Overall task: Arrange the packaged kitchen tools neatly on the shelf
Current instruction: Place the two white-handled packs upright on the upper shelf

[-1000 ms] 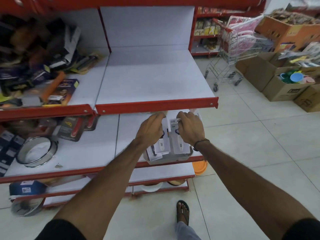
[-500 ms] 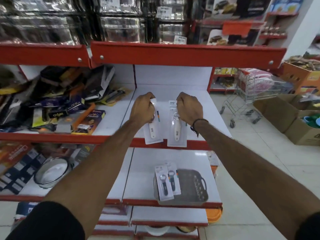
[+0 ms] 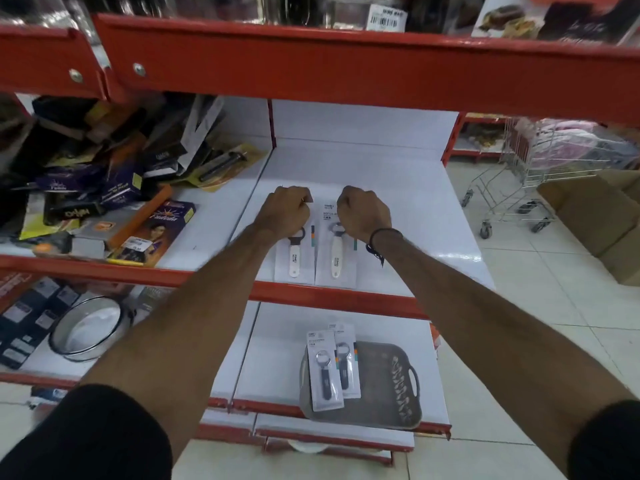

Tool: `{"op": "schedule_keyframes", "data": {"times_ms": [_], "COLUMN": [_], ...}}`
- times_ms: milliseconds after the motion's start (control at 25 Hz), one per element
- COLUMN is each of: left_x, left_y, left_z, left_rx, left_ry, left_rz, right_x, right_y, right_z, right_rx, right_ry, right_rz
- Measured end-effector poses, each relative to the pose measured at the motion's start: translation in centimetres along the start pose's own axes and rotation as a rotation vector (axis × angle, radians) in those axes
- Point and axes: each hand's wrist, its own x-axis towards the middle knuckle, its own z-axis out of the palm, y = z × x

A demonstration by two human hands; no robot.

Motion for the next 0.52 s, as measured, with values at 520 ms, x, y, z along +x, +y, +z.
{"op": "schedule_keyframes", "data": {"times_ms": [520], "left_x": [-8.2], "left_y": [-0.4], "left_z": [0.3], "left_rx": [0.328], "left_ry": [0.157], "left_rz": [0.088], "right_x": [-7.5], "right_y": [-1.3], "right_z": [-0.4], "right_rx": [-0.242], "right_ry": [0.279], "right_rz": [-0.115]}}
